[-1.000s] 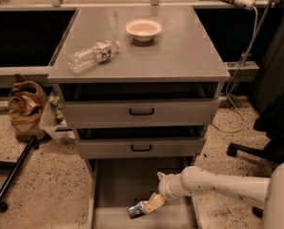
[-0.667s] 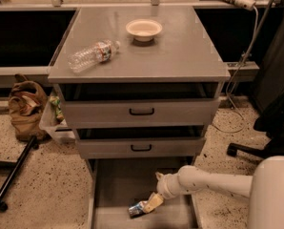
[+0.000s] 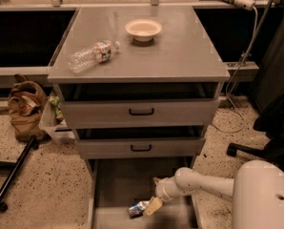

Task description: Pick redbull can from bottom drawer and place on counter

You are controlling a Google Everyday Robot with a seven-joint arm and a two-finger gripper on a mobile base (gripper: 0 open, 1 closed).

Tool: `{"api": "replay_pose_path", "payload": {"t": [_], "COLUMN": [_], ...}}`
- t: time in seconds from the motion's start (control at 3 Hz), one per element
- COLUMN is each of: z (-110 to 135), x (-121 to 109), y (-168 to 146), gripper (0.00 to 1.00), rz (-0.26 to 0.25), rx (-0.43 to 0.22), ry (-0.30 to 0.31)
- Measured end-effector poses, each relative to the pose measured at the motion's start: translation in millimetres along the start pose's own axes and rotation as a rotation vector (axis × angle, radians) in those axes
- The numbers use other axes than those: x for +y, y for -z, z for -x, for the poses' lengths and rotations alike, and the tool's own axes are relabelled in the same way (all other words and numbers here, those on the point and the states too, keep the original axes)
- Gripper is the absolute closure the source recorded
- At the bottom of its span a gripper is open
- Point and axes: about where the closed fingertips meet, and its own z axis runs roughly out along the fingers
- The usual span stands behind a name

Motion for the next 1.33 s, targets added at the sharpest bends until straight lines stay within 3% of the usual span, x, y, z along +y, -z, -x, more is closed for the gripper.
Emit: {"api": "replay_pose_path", "payload": {"t": [0.33, 1.33], "z": [-2.8, -54.3], "x": [-0.2, -24.1], "y": [-8.2, -91.2], "gripper": [0.0, 0.0], "rz": [0.004, 0.045], "rx": [0.007, 0.004], "ry": [0.011, 0.02]}}
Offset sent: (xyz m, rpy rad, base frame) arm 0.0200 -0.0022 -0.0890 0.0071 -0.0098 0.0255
